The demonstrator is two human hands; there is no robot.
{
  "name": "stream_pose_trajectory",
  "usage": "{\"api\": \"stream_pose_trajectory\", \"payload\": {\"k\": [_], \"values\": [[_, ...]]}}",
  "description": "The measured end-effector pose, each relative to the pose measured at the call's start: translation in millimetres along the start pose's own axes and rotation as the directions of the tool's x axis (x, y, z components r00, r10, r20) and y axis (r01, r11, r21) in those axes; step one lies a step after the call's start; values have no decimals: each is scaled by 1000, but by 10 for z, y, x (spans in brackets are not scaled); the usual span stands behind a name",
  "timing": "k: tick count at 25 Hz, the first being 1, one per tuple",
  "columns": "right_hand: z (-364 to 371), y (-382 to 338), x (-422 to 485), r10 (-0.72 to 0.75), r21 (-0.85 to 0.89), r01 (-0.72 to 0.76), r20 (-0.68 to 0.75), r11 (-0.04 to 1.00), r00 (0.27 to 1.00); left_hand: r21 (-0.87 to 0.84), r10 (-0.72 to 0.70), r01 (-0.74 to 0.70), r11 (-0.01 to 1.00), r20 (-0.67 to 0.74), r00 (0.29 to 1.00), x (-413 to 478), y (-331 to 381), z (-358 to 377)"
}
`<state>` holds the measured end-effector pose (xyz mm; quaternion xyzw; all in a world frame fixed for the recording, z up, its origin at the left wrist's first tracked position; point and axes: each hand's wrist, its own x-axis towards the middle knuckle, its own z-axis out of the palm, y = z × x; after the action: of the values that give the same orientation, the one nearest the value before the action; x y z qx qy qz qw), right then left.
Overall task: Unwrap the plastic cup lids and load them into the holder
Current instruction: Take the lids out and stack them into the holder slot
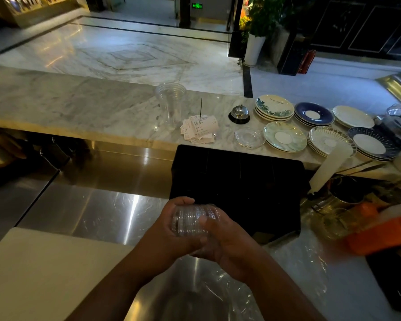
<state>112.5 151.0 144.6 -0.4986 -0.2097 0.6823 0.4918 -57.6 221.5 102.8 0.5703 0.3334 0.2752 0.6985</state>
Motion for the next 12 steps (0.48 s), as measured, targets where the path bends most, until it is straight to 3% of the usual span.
{"api": "stream_pose_trajectory", "payload": {"k": [6, 12], "values": [[42, 5, -8, -18, -27, 18, 0, 999, 1000, 23, 42, -41, 999, -26, 999, -25, -20, 16], [122, 58, -6, -78, -182, 61, -87, 981, 993, -19, 33, -33, 999, -7, 999, -57, -43, 101]]}}
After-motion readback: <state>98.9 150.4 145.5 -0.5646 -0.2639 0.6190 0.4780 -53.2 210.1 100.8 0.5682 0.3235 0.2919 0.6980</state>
